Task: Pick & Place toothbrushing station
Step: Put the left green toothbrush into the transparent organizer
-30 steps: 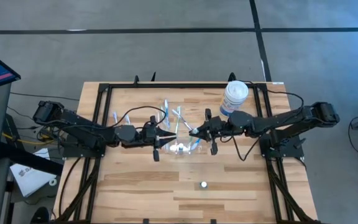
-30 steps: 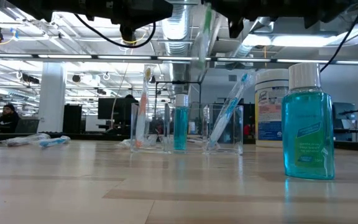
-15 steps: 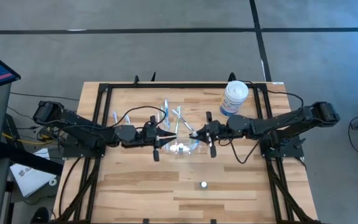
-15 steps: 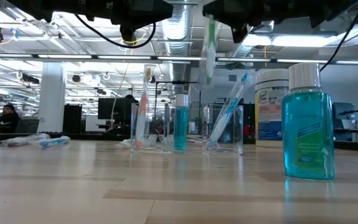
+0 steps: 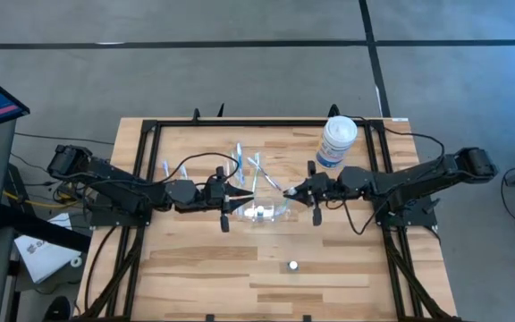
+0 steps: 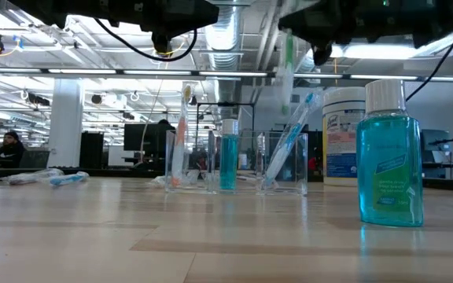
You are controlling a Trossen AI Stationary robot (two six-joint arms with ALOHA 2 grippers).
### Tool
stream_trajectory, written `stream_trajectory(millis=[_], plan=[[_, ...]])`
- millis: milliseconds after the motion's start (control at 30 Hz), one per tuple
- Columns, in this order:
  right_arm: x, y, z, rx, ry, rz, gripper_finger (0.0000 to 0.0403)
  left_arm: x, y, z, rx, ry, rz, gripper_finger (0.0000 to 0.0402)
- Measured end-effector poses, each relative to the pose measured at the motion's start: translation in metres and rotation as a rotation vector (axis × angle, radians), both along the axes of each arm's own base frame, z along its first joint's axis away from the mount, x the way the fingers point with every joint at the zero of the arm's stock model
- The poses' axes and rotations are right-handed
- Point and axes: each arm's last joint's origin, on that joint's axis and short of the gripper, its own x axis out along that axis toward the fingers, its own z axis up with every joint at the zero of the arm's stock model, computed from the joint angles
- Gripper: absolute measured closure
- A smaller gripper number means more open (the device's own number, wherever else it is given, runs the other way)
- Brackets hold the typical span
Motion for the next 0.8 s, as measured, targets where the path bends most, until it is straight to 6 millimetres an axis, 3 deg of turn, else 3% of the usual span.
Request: stream_trajectory(millis=[533,800], plan=[[-0.001,-0.011,-0.024,0.059,0.033,-0.059,0.0398,0.0,0.0,0.0,0.0,0.0,0.0,0.0344],[0.012,-0.011,-0.043,0.07,0.059,-0.062,0.0398,0.0,0.0,0.0,0.0,-0.001,0.0,0.0342]])
